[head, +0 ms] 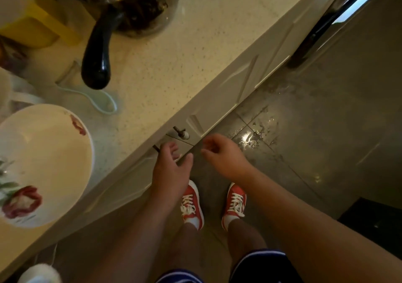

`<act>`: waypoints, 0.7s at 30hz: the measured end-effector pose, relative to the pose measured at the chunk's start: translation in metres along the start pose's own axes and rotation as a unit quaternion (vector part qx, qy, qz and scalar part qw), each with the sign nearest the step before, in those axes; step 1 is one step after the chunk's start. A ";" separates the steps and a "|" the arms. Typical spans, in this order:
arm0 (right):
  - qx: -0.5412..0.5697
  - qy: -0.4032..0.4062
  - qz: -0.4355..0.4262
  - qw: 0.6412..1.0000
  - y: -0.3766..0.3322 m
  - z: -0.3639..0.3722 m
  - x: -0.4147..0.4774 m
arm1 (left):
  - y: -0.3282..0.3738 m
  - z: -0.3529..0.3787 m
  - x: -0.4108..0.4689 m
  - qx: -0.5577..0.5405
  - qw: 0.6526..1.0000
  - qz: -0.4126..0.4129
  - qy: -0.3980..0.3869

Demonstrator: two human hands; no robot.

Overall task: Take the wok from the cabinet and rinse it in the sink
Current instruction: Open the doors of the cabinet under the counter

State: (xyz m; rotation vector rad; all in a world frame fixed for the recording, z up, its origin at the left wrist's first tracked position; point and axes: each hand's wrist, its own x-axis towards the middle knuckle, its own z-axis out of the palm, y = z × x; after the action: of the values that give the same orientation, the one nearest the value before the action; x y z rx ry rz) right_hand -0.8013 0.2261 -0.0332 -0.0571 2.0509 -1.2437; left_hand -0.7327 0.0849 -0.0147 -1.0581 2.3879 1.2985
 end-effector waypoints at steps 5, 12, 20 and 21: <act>0.020 0.004 -0.106 0.994 -0.009 0.036 0.042 | -0.021 0.006 0.014 0.046 0.996 0.080 0.013; 0.034 0.072 -0.147 0.986 0.013 0.072 0.059 | -0.053 0.007 0.011 0.092 0.971 0.221 0.009; 0.027 0.146 -0.152 0.977 0.031 0.079 0.036 | -0.063 0.011 0.006 -0.031 0.961 0.270 0.045; 0.024 0.152 -0.147 0.977 0.034 0.079 0.032 | -0.062 0.013 0.004 -0.053 0.960 0.270 0.047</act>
State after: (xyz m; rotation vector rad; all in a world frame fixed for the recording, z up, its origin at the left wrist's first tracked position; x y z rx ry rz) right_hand -0.7667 0.1723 -0.0989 -0.1616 2.3341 -1.5630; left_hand -0.6949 0.0717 -0.0633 -0.5046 2.8281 1.5812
